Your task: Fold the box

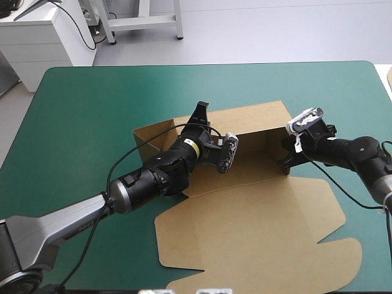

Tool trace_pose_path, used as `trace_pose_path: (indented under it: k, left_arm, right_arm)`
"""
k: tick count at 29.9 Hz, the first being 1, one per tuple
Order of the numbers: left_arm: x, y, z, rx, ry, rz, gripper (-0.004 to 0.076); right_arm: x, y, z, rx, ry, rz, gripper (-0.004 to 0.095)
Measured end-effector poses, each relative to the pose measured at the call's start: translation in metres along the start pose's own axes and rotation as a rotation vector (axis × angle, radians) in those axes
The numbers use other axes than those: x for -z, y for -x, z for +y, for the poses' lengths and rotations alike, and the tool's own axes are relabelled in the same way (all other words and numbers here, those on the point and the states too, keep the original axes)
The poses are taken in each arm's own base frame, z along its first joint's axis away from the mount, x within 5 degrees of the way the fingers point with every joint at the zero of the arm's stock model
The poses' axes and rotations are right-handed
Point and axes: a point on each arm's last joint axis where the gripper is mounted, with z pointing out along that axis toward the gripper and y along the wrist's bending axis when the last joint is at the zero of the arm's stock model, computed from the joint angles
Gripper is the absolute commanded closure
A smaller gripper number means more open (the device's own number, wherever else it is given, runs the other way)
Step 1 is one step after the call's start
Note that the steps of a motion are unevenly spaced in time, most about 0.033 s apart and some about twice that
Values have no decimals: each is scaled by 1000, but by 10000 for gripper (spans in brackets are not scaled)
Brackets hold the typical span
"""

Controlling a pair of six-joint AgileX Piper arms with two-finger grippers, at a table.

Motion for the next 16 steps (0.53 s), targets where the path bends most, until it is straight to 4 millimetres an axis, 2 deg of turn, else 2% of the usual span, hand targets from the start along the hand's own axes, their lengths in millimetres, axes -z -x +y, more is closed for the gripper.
trace_pose_path:
  k: [3,7,9,11,16]
  left_arm:
    - [0,-1,0,14,0,7,654]
    - [0,0,-1,16,-2,3,453]
    - [0,3,-1,24,3,-33,381]
    - [-1,10,-2,31,15,-94,358]
    - [2,30,2,71,68,-272,358]
  right_arm:
    - [-3,3,4,-16,-28,6,905]
    - [-5,6,7,-41,-56,10,905]
    - [-6,6,8,-60,-58,10,905]
    - [-7,7,11,-76,-41,12,905]
    - [-8,8,17,-99,-9,22,905]
